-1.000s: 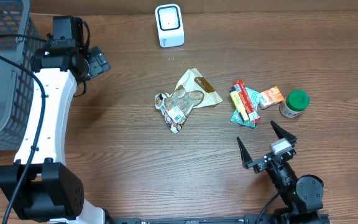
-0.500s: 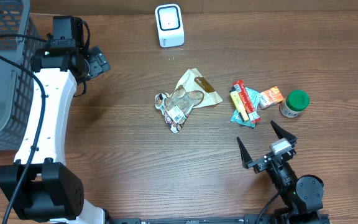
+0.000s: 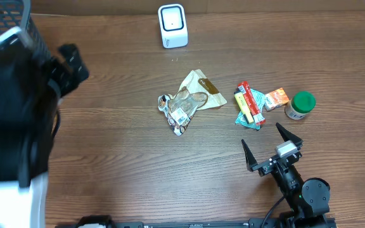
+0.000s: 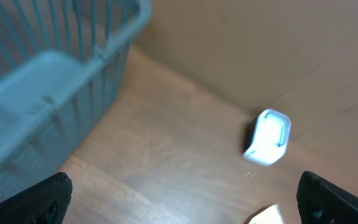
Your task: Scan the item barcode
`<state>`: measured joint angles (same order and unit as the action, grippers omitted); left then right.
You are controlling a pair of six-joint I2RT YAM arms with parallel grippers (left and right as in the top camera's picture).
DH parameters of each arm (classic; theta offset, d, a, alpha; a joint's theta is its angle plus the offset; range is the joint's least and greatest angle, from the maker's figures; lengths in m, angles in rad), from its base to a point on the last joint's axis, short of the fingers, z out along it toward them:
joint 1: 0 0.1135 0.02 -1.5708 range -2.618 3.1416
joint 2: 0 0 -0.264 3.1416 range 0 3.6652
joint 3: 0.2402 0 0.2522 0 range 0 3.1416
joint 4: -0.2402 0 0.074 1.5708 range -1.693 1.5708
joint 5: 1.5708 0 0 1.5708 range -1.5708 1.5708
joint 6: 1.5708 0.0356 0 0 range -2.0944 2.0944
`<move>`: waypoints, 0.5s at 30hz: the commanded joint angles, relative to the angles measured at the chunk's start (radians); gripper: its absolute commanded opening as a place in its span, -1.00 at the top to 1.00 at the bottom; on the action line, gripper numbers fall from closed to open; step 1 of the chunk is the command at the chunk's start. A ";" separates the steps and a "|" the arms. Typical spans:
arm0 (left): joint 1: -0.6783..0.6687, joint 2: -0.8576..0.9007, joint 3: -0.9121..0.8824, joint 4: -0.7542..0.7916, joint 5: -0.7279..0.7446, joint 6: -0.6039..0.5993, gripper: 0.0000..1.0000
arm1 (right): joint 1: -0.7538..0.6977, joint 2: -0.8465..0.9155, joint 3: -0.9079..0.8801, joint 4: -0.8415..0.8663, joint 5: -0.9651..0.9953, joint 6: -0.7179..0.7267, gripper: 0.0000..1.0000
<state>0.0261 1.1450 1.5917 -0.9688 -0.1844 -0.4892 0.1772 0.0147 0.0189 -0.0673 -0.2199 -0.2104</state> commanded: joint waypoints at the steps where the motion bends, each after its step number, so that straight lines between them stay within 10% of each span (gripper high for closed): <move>1: -0.007 -0.126 -0.040 -0.011 0.001 0.022 -1.00 | -0.004 -0.012 -0.011 0.005 0.009 -0.003 -1.00; 15: -0.007 -0.652 -0.619 0.080 0.036 0.010 -0.99 | -0.004 -0.012 -0.011 0.005 0.009 -0.003 -1.00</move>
<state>0.0261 0.6029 1.0798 -0.9665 -0.1825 -0.4900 0.1772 0.0147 0.0189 -0.0673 -0.2199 -0.2108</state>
